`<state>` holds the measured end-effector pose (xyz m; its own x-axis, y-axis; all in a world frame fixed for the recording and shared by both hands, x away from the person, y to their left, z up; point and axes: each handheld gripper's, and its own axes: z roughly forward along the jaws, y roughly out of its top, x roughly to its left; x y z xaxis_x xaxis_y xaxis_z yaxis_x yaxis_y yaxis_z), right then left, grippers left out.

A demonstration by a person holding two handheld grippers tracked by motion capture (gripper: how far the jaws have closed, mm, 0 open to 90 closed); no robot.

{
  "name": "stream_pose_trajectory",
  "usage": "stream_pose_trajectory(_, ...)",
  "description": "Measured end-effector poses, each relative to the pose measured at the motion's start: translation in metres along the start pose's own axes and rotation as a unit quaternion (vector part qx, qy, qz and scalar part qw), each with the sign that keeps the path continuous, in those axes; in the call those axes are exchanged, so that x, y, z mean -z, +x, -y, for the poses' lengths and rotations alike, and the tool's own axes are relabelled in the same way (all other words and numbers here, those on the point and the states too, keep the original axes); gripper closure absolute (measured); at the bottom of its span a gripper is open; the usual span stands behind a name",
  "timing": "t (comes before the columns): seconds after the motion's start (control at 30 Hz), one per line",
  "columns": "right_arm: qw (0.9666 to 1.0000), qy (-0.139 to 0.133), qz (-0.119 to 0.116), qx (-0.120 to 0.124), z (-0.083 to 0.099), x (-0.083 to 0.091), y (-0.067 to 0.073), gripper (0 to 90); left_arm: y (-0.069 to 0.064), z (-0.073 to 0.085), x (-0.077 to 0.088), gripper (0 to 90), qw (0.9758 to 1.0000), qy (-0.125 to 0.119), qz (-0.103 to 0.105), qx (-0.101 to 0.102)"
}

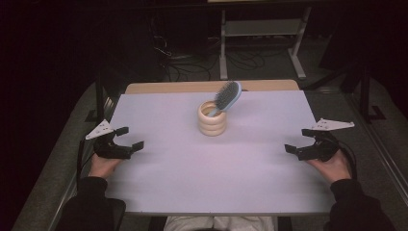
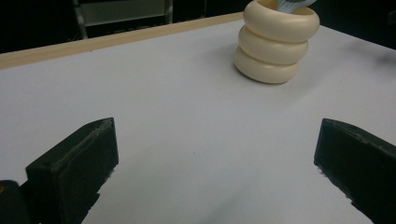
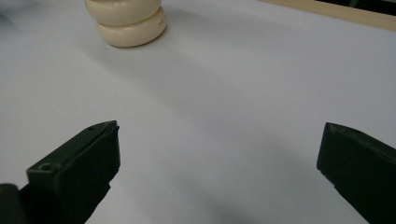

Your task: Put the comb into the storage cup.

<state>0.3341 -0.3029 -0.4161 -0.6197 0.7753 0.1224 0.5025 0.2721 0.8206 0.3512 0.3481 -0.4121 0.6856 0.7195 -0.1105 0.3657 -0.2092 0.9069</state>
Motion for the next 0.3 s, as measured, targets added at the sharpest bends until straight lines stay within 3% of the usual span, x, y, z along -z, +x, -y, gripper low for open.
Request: stream_pose_trajectory(0.3, 1.0, 0.002, 0.002, 0.006, 0.0101, 0.0051, 0.008, 0.0, -0.0004, -0.0009, 0.0016, 0.0, 0.9999, -0.009, 0.011, 0.003)
